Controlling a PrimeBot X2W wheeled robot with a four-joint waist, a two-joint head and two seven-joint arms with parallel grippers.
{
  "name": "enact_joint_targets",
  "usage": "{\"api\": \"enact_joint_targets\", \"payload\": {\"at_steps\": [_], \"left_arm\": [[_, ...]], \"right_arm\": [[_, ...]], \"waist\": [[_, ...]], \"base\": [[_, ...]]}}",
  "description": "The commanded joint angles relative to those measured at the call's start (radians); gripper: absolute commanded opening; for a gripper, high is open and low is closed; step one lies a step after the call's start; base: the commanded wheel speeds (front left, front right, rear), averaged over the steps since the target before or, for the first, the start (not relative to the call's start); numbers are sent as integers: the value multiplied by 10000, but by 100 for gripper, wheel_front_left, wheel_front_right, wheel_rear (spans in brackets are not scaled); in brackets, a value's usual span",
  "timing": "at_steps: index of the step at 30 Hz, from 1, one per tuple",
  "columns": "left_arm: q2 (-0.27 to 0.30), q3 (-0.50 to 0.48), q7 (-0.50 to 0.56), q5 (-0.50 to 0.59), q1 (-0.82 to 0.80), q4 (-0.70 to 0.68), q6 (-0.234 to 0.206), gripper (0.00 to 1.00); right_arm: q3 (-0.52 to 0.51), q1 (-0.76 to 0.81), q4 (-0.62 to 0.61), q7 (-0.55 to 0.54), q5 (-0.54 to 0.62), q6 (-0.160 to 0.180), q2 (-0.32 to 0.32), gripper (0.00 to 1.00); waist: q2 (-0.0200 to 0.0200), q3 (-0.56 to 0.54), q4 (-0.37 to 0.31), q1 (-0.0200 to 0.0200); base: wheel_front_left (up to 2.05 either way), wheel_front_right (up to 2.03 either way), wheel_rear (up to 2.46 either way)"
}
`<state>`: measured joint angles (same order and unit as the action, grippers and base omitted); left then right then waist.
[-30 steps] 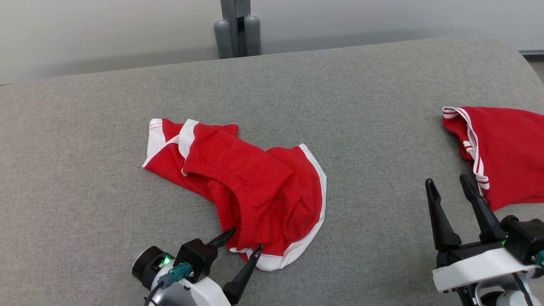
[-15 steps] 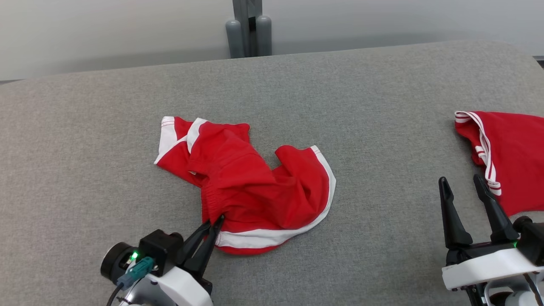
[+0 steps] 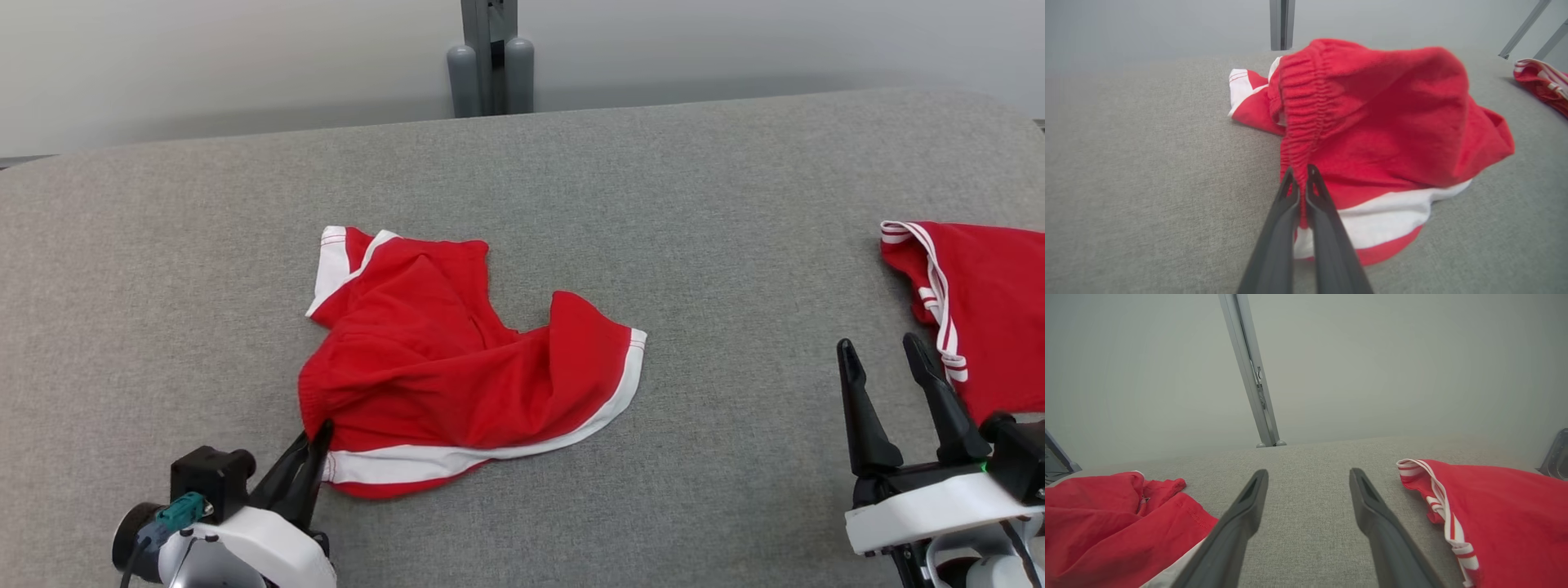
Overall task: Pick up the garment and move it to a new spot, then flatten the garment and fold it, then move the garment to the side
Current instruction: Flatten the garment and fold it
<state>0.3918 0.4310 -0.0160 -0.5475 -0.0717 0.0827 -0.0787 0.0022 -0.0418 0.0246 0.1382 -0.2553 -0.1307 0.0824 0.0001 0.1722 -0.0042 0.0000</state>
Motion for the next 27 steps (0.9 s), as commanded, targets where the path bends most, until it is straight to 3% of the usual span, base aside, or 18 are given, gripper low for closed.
{"api": "enact_joint_targets", "payload": {"at_steps": [1,10,22,27], "left_arm": [[-78,-131,-207,-116,-206,295,62,100],[-303,-982,-1811,-121,-224,598,-513,100],[-127,-1116,-1823,278,-112,-834,-1173,100],[-82,-1365,-2185,850,-284,-1729,-1657,100]], "right_arm": [[-47,-40,79,51,-100,-2,46,100],[-232,-7,-7,148,-52,-2,2,100],[-309,-160,-174,188,49,-2,-22,100],[-412,-251,-321,290,116,-2,-38,100]], "waist": [[-1,-18,-109,0],[-1,-37,-187,0],[-1,-217,-76,0],[-1,-252,-92,0]], "base": [[0,0,0],[0,0,0],[0,0,0],[0,0,0]]}}
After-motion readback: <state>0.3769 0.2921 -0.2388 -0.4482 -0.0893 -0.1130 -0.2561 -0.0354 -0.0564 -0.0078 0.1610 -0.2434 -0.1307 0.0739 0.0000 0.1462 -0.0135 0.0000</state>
